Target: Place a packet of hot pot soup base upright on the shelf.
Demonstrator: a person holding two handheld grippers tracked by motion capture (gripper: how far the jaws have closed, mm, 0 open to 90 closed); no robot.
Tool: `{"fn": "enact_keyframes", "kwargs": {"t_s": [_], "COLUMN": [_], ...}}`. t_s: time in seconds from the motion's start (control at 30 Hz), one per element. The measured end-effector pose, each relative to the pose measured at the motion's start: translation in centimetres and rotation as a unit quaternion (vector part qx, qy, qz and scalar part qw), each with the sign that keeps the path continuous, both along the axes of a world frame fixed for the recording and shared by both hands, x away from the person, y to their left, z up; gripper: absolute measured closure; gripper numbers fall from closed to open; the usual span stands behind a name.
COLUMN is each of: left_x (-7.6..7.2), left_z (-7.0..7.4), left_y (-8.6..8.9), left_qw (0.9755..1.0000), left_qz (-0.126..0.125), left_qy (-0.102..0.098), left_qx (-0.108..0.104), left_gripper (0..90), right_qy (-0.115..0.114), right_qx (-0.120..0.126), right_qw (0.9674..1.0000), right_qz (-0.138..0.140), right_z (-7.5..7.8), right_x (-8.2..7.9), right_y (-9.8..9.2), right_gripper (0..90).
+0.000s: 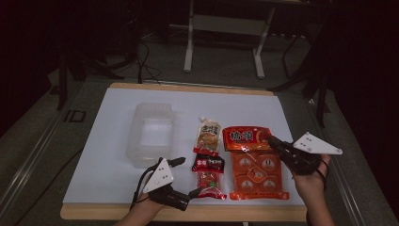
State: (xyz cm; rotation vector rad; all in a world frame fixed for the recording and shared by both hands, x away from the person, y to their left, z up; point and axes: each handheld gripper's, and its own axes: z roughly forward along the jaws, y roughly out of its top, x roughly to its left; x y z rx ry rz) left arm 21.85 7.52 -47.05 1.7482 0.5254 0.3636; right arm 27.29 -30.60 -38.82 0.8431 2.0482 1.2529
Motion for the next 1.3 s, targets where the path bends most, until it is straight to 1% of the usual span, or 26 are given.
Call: {"fn": "enact_keyframes", "kwargs": {"t_s": [0.03,0.1,0.17,0.23,0.3,0.33,0.4,0.47,0.53,0.6,0.67,0.73,0.8,0.87,0.97,1.07,1.1,1.17,1.2,1.23,1.27,1.3], "left_x": [0.2,0.5,0.8,1.1,1.4,1.6,1.9,2.4,2.9,3.2,3.6,4.0,4.3,4.8,5.4,6.4,6.8,7.6,8.0,8.3,8.6,8.8], "left_z": [0.0,-0.1,-0.1,-0.2,-0.3,-0.3,-0.3,-0.2,-0.1,-0.2,-0.2,-0.3,-0.4,-0.6,-0.9,-1.1,-1.2,-1.4,-1.6,-1.7,-1.9,-2.1], "left_y": [-0.2,-0.7,-1.2,-1.6,-2.0,-2.3,-2.9,-3.4,-4.0,-4.7,-5.4,-6.1,-6.8,-7.6,-9.0,-10.3,-10.7,-11.0,-11.2,-11.4,-11.5,-11.6], "left_qw": [1.0000,0.9999,0.9999,0.9998,0.9997,0.9996,0.9997,0.9997,0.9997,0.9998,0.9998,0.9997,0.9995,0.9990,0.9975,0.9962,0.9958,0.9950,0.9946,0.9940,0.9917,0.9912], "left_qz": [-0.003,-0.005,-0.006,-0.006,-0.011,-0.012,-0.013,-0.014,-0.016,-0.017,-0.015,-0.023,-0.030,-0.045,-0.068,-0.083,-0.087,-0.094,-0.097,-0.103,-0.123,-0.127], "left_qy": [0.003,0.007,0.011,0.015,0.019,0.018,0.014,0.014,0.013,0.007,0.007,0.003,0.002,0.002,0.000,0.013,0.018,0.032,0.035,0.032,0.035,0.037], "left_qx": [-0.003,-0.007,-0.009,-0.011,-0.015,-0.017,-0.014,-0.016,-0.013,-0.008,-0.011,-0.003,0.000,0.007,0.019,0.025,0.022,0.007,0.009,0.014,0.012,0.009], "left_gripper": [0.1,0.1,0.1,0.1,0.1,0.1,1.0,1.0,1.0,1.0,1.0,1.0,1.0,1.0,1.0,1.0,1.0,1.0,1.0,1.0,1.7,4.9], "right_qy": [-0.001,-0.006,-0.005,-0.010,-0.014,-0.014,-0.013,-0.012,-0.011,-0.009,-0.011,-0.012,-0.012,-0.008,-0.008,-0.011,-0.013,-0.017,-0.018,-0.018,-0.019,-0.020], "right_qx": [0.005,0.004,0.013,0.011,0.016,0.020,0.030,0.031,0.033,0.039,0.040,0.035,0.041,0.048,0.056,0.055,0.053,0.047,0.045,0.045,0.043,0.041], "right_qw": [1.0000,0.9999,0.9998,0.9998,0.9997,0.9996,0.9993,0.9993,0.9993,0.9991,0.9990,0.9992,0.9989,0.9987,0.9982,0.9982,0.9982,0.9984,0.9984,0.9984,0.9984,0.9984], "right_qz": [0.005,0.009,0.015,0.013,0.013,0.014,0.017,0.013,0.013,0.016,0.019,0.016,0.016,0.018,0.019,0.022,0.024,0.026,0.028,0.030,0.031,0.032], "right_z": [0.1,0.2,0.3,0.3,0.0,-0.1,-0.2,-0.4,-0.5,-0.7,-1.0,-1.1,-1.2,-1.3,-1.5,-1.4,-1.4,-1.2,-1.1,-1.1,-1.0,-1.0], "right_x": [-0.4,-1.0,-1.5,-2.0,-2.5,-2.6,-2.9,-3.1,-3.4,-3.7,-4.1,-4.6,-5.0,-5.3,-5.7,-6.0,-6.0,-6.2,-6.2,-6.2,-6.2,-6.2], "right_y": [0.1,0.1,-0.1,-0.3,-0.6,-0.8,-1.3,-1.7,-2.0,-2.3,-2.5,-2.7,-3.2,-3.6,-3.9,-3.9,-3.9,-3.6,-3.5,-3.4,-3.4,-3.3], "right_gripper": [87.8,87.8,87.8,87.9,87.8,87.8,87.8,87.8,87.8,87.8,87.8,87.9,87.8,87.8,87.8,87.8,87.8,87.8,87.8,87.8,87.8,87.8]}}
